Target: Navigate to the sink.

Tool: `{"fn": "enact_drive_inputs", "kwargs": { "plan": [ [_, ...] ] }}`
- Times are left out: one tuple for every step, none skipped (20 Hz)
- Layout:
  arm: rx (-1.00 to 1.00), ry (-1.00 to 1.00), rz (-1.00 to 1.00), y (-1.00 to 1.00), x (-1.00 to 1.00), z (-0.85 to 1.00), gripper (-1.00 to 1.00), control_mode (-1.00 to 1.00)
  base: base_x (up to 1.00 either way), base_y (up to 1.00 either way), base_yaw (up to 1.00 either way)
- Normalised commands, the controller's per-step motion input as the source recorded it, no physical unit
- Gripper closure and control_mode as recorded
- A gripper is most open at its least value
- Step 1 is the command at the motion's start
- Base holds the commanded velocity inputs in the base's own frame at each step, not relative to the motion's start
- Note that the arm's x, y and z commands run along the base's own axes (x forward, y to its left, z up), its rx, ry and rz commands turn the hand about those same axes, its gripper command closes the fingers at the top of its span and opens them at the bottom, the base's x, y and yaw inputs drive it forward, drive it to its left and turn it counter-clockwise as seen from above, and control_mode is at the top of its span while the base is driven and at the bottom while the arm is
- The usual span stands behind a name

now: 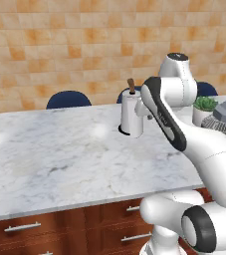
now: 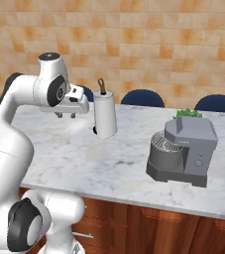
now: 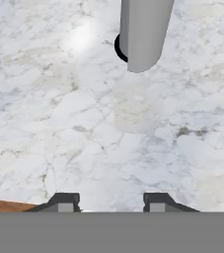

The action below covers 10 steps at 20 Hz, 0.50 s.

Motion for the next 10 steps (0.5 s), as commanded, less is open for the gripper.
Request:
{"fn": "enact_drive_inputs", "kwargs": {
  "plan": [
    [0.00, 0.00, 0.00, 0.00, -0.15, 0.00, -1.00, -1.00, 0.00, 0.00, 0.00],
    [0.00, 0.00, 0.00, 0.00, -0.43, 0.00, -1.00, -1.00, 0.00, 0.00, 0.00],
    [0.00, 0.00, 0.00, 0.00, -0.60, 0.00, -1.00, -1.00, 0.00, 0.00, 0.00],
    [-0.04, -0.03, 0.00, 0.01, -0.84, 0.00, -1.00, -1.00, 0.00, 0.00, 0.00],
    [-0.11, -0.12, 0.00, 0.20, -1.00, 0.00, -1.00, -1.00, 0.00, 0.00, 0.00],
    [-0.11, -0.15, 0.01, 0.37, -1.00, 0.00, -1.00, -1.00, 0.00, 0.00, 0.00],
    [-0.07, -0.16, 0.00, 0.32, -1.00, 0.00, -1.00, -1.00, 0.00, 0.00, 0.00],
    [-0.05, -0.21, 0.00, 0.29, -1.00, 0.00, -1.00, -1.00, 0.00, 0.00, 0.00],
    [-0.02, -0.23, 0.00, 0.19, -1.00, 0.00, -1.00, -1.00, 0.00, 0.00, 0.00],
    [-0.02, -0.23, 0.00, 0.10, -1.00, 0.00, -1.00, -1.00, 0.00, 0.00, 0.00]
  ]
}}
